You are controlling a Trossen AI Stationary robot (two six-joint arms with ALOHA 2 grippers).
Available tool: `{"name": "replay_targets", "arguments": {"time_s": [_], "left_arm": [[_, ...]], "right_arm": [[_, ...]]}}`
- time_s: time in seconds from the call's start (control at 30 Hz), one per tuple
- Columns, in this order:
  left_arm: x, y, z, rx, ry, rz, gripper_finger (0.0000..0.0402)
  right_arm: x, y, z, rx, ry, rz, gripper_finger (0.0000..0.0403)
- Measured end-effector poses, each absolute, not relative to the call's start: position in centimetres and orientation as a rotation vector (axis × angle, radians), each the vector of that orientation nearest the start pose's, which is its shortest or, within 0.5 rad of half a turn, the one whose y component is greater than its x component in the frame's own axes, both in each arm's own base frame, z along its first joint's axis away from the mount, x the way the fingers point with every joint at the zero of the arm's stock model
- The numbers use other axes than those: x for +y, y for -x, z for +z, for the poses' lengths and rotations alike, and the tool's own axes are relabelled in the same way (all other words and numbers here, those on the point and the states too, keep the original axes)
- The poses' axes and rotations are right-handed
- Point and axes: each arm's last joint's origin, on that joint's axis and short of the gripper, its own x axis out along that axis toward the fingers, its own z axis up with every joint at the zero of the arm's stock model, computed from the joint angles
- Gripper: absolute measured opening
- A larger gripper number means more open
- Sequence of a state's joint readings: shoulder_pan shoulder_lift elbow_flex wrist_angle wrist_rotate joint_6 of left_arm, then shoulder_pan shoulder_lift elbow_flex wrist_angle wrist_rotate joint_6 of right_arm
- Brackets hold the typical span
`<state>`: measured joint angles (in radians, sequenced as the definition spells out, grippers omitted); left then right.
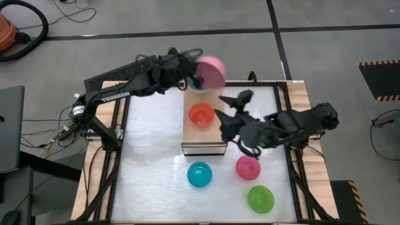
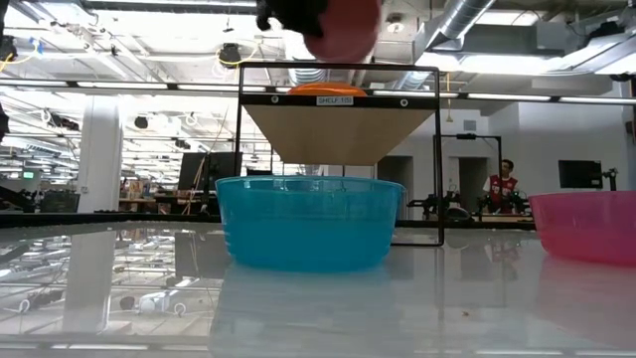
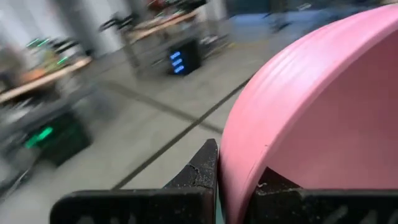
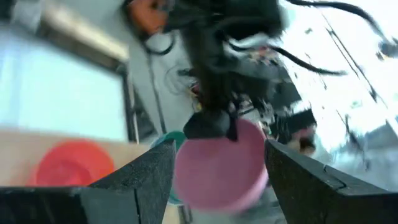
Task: Place and stack bowls onto a shelf
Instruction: Stack the pink bowl on top of the dark green bowl on the shelf
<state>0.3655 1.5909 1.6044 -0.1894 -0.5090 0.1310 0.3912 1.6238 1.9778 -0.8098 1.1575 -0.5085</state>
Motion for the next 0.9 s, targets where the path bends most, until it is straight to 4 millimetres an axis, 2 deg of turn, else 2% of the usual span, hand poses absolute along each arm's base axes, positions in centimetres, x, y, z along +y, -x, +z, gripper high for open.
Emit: {"name": "replay_targets", "arguments": {"time_s": [0.2, 0.33, 0.53, 0.73, 0.9], "left_arm": [[15.6, -30.7, 45.2, 0.257, 0.048, 0.962, 0.0001], [17.8, -28.3, 46.0, 0.285, 0.195, 0.981, 0.0002], [20.7, -25.9, 45.3, 0.335, 0.358, 0.970, 0.0002], [22.3, -26.9, 43.9, 0.339, 0.417, 0.979, 0.0002], [23.4, -29.3, 41.3, 0.410, 0.452, 0.922, 0.0002]], "right_arm": [[9.3, -28.3, 50.4, 0.373, 0.559, -0.891, 0.0271], [8.4, -26.5, 52.0, 0.291, 0.411, -0.926, 0.0272], [5.8, -20.3, 54.3, 0.159, 0.089, -0.881, 0.0272], [2.8, -15.3, 53.9, 0.177, -0.161, -0.842, 0.0272], [2.0, -13.6, 53.0, 0.237, -0.243, -0.862, 0.0272]]}}
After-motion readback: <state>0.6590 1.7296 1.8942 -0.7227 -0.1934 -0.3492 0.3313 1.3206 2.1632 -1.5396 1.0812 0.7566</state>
